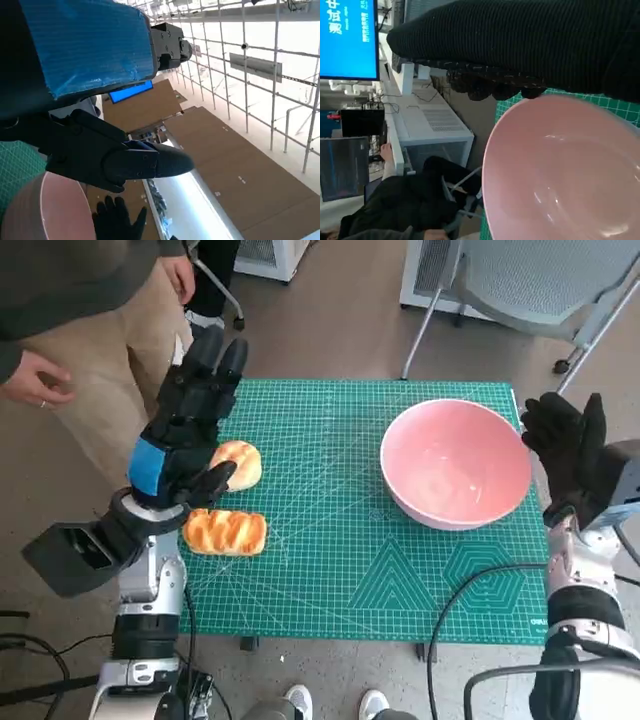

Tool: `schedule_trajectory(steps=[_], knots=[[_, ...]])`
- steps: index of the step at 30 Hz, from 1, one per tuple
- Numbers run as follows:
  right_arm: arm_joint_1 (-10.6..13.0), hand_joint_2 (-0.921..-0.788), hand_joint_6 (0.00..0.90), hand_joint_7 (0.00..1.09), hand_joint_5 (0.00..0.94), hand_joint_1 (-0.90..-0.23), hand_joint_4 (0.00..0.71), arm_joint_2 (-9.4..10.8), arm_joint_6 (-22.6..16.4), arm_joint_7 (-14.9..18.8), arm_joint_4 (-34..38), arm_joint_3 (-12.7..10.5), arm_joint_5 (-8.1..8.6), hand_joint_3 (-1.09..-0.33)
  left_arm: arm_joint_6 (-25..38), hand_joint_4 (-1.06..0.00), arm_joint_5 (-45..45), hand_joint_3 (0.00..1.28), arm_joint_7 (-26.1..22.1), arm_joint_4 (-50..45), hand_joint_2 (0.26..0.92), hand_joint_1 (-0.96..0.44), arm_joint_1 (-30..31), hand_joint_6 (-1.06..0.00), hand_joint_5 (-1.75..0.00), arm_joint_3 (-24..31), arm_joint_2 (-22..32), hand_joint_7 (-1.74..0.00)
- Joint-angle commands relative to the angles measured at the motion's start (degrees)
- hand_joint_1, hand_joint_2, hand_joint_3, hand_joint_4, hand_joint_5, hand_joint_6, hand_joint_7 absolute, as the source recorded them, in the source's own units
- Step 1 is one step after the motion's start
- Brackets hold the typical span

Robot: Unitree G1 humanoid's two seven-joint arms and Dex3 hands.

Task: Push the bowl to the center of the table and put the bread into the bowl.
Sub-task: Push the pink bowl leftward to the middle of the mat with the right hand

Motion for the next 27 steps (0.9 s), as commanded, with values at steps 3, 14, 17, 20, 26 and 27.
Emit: schedule_trajectory(steps=[3, 14, 17, 20, 26, 27], knots=[[2.2, -0.921, 0.226, 0.07, 0.008, -0.634, 0.180, 1.1, 1.9, -0.5, 1.0, -0.2, -0.40, -0.868, 0.3, 0.00, 0.4, 0.39, 0.7, -1.7, 0.921, -0.72, 1.3, 0.00, 0.00, 0.1, 0.7, -0.18], [2.3, -0.921, 0.237, 0.06, 0.006, -0.651, 0.184, 1.5, 2.7, -0.8, 1.0, -0.6, -0.26, -0.865, 0.8, 0.00, 0.3, 0.39, 0.5, -2.4, 0.921, -0.72, 1.7, 0.00, 0.00, 0.0, 1.2, -0.19], [2.3, -0.921, 0.239, 0.06, 0.006, -0.653, 0.186, 1.7, 2.6, -1.0, 1.0, -0.5, -0.43, -0.866, 0.9, 0.00, 0.1, 0.39, 0.4, -2.4, 0.921, -0.72, 1.8, 0.00, 0.00, 0.1, 1.4, -0.19], [2.2, -0.921, 0.241, 0.06, 0.007, -0.653, 0.189, 1.9, 2.5, -1.2, 0.9, -0.3, -0.62, -0.869, 1.1, 0.00, 0.0, 0.39, 0.4, -2.4, 0.921, -0.72, 1.7, 0.00, 0.00, 0.2, 1.5, -0.18], [2.0, -0.921, 0.243, 0.05, 0.007, -0.661, 0.192, 2.2, 2.5, -1.4, 1.0, 0.0, -0.84, -0.870, 1.5, 0.00, -0.1, 0.39, 0.5, -3.0, 0.921, -0.72, 1.9, 0.00, 0.00, 0.0, 1.5, -0.18], [2.0, -0.921, 0.243, 0.05, 0.007, -0.664, 0.193, 2.3, 2.4, -1.4, 0.9, 0.1, -0.88, -0.869, 1.6, 0.00, -0.2, 0.39, 0.6, -3.0, 0.921, -0.72, 1.9, 0.00, 0.00, 0.0, 1.5, -0.18]])
